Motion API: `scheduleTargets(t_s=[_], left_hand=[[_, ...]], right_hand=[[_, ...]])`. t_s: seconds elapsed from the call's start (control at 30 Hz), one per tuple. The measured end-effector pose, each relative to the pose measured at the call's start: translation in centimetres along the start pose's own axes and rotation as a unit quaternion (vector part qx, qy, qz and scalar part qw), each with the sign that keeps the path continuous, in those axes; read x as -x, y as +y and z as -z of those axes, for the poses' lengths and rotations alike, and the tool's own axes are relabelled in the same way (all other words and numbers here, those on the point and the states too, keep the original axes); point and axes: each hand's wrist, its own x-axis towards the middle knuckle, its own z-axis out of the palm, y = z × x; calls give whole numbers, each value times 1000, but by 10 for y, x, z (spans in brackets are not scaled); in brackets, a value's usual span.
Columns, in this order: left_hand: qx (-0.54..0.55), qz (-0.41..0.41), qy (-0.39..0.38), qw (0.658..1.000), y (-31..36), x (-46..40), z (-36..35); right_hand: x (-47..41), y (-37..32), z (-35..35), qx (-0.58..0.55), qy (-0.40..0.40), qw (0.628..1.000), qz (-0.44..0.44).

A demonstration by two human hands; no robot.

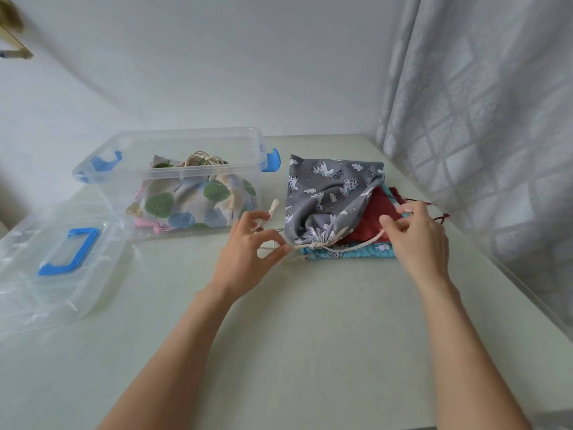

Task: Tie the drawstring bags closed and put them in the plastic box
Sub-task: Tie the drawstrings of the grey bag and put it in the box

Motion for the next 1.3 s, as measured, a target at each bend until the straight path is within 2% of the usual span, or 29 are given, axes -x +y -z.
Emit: scheduleTargets(t_s=[0.03,0.1,0.2,0.27,0.5,0.6,0.73,0.8,0.9,1.0,1.07,1.17,1.23,1.3], left_hand=[[3,-9,2,1000,0,1,-2],[6,-23,11,1000,0,0,-5],[4,-39,16,999,3,-2,-8],[-1,-42,25,999,4,-1,-9],[35,-14,46,998,7,-2,-7],[28,-4,41,999,6,-2,-5],[-17,-5,61,998,-3,-3,-1],[-64,2,76,995,-5,-3,-1],[-126,8,94,987,-5,-4,-1],[-142,24,103,984,-4,-3,2],[-143,47,108,983,-6,-1,8],[-112,24,101,988,-5,-3,11],[-84,-41,94,991,0,-4,10],[-11,-76,91,993,7,-4,9]], right_hand=[[1,0,1,29,4,999,33],[4,-7,1,9,-26,993,117],[16,-23,-5,19,-172,968,184],[21,-28,-10,65,-212,953,209],[22,-22,-16,91,-214,940,251],[20,-22,-19,53,-202,942,264],[17,-26,-8,-130,-211,948,200],[15,-23,-8,-177,-201,950,161],[13,-17,-15,-157,-170,963,140],[13,-18,-13,-153,-129,969,145],[12,-20,-6,-178,-129,965,144],[13,-31,1,-272,-202,932,127],[17,-43,4,-385,-275,877,88],[21,-54,4,-471,-324,818,56]])
